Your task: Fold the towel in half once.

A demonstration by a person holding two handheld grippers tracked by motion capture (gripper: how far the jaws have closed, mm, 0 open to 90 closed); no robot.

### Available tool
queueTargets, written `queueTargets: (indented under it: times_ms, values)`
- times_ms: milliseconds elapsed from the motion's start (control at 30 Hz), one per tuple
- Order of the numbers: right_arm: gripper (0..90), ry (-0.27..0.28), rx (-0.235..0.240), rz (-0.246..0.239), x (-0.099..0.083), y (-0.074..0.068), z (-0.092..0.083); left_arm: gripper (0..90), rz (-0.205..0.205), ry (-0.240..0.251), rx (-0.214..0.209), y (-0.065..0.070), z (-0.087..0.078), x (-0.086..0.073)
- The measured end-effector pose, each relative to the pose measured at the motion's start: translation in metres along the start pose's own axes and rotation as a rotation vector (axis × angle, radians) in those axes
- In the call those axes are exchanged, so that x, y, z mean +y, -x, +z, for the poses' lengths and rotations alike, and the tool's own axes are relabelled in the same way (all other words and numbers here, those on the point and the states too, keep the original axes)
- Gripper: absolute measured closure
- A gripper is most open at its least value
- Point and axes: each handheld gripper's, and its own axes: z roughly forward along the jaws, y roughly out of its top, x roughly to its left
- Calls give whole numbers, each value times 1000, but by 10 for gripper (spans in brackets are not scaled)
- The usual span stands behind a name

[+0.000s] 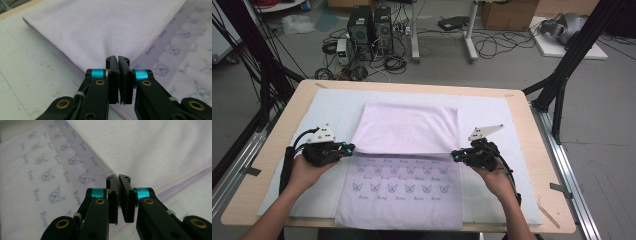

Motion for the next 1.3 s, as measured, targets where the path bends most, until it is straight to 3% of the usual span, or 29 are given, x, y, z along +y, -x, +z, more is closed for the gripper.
queueTargets:
  times_ms: [167, 367, 433, 467, 567, 700, 1067, 1200, 1300]
  values:
    - [860, 17, 13, -49, 0, -21, -20, 867, 39, 14, -26, 20, -26, -4]
    - [850, -17, 51, -96, -19, -57, -31, 864, 66, -1, -61, 47, -48, -21]
    - [700, -17, 80, -92, -27, -64, -33, 777, 47, -9, -65, 53, -50, -29]
    - [679, -22, 90, -85, -30, -65, -34, 665, 44, -14, -53, 54, -50, -31]
    - [628, -6, 87, -74, -34, -61, -36, 622, 37, -20, -63, 54, -49, -37]
    - [628, -20, 61, -63, -36, -58, -28, 628, 36, -34, -69, 55, -37, -43]
    - [629, -147, 59, -102, -48, -55, 29, 671, 37, -111, -86, 48, -2, -52]
    - [653, -144, 69, -94, -47, -53, 33, 695, 49, -143, -100, 49, 6, -52]
    - [695, -152, 60, -105, -46, -53, 34, 713, 40, -138, -107, 48, 10, -53]
